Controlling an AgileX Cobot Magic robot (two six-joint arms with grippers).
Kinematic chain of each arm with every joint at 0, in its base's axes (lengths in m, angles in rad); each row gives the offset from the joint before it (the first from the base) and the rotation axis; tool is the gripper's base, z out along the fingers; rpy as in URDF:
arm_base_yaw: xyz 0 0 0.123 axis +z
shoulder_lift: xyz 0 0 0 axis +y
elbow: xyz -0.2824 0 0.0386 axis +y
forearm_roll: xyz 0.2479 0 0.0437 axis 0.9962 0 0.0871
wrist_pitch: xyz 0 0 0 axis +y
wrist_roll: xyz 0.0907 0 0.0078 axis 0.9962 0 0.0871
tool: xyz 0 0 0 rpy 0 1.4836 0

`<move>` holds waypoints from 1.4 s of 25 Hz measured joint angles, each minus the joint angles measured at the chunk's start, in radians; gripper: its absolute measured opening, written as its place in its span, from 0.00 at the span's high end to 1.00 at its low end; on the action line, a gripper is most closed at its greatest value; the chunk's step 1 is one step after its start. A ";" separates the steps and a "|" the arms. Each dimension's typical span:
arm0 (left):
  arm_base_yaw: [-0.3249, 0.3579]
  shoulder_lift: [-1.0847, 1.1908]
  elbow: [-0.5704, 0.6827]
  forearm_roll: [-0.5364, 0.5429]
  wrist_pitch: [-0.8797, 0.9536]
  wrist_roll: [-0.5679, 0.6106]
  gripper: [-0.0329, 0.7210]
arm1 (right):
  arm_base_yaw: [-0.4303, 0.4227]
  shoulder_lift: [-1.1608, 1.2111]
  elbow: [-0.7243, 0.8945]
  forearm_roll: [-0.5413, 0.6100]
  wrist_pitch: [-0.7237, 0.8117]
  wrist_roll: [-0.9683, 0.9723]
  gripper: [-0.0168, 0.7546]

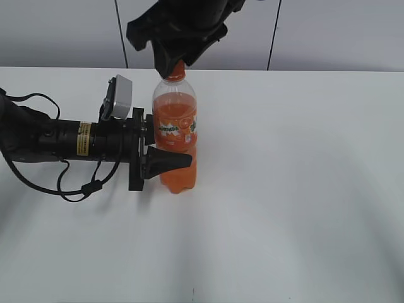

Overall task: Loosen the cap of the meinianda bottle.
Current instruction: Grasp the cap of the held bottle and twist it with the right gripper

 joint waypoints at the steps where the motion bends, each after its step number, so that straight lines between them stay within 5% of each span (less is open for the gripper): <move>1: 0.000 0.000 0.000 0.000 0.000 0.000 0.44 | 0.000 0.000 0.000 0.003 0.000 0.000 0.62; 9: 0.000 0.000 0.000 0.000 0.000 0.000 0.44 | 0.000 0.000 0.000 0.006 0.000 -0.144 0.63; 18: 0.001 0.000 -0.004 0.034 -0.001 0.000 0.44 | 0.000 -0.001 -0.004 0.010 0.008 -0.905 0.63; 22: 0.001 0.000 -0.006 0.040 -0.002 -0.001 0.44 | 0.000 -0.001 -0.006 0.009 0.008 -1.101 0.64; 31: 0.003 0.000 -0.006 0.041 -0.001 -0.011 0.44 | 0.000 -0.003 -0.007 0.003 0.002 -1.199 0.72; 35: 0.003 0.000 -0.006 0.045 0.000 -0.011 0.44 | 0.000 -0.003 -0.007 0.003 0.003 -1.142 0.63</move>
